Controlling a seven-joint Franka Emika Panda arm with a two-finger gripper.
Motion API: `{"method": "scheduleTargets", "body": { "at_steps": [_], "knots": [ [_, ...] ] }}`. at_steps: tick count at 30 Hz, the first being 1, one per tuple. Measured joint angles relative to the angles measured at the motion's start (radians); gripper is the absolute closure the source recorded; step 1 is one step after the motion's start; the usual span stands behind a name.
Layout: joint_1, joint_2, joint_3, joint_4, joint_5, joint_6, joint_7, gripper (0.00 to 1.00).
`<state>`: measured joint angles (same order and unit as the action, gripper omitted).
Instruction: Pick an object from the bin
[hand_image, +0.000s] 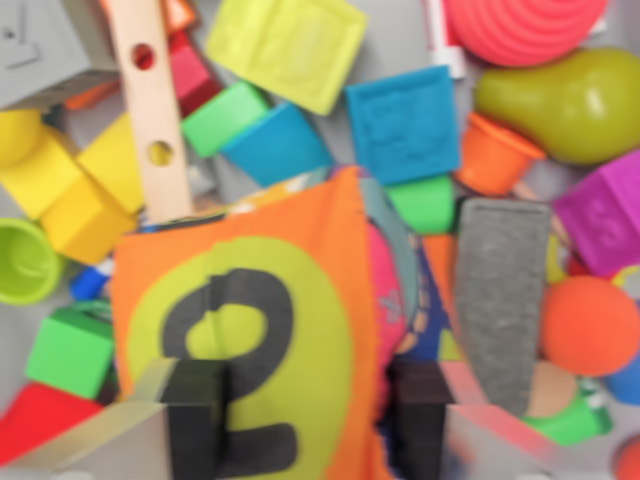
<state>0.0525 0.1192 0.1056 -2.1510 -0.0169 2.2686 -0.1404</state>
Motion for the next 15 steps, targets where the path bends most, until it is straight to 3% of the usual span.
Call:
{"method": "scheduleTargets", "body": {
  "at_steps": [15],
  "knots": [
    [0.000,-0.073,0.000,0.070,0.009,-0.142,-0.006,1.00]
  ]
}}
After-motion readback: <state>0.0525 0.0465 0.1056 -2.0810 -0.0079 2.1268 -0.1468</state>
